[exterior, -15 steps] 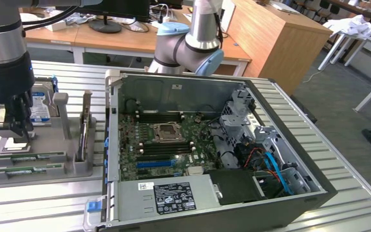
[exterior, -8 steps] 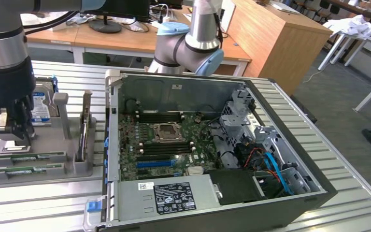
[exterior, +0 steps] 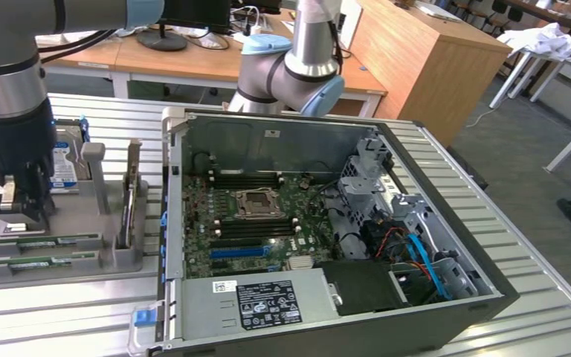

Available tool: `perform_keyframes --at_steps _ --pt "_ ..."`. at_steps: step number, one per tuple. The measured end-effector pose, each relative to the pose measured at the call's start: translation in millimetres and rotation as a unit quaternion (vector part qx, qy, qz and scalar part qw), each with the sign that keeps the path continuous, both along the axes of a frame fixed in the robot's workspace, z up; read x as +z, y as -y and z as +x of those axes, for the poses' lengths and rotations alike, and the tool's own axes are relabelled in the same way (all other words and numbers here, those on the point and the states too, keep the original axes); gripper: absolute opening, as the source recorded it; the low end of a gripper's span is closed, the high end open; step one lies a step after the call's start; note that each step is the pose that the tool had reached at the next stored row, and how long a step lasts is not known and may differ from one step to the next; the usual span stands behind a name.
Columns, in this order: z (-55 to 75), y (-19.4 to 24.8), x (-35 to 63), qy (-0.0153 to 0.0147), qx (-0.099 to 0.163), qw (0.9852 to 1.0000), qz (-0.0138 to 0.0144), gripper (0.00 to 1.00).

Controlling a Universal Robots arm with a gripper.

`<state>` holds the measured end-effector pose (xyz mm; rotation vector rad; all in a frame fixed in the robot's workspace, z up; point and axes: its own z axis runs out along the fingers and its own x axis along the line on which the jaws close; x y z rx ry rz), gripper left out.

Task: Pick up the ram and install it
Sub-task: 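Pick up the ram and move it above insertion slot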

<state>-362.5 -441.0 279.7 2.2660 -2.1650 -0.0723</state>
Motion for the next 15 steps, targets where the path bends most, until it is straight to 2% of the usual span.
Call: perform_keyframes --at_steps 15 --pt "0.0 0.0 -17.8 0.0 0.0 1.0 0.0 0.36"
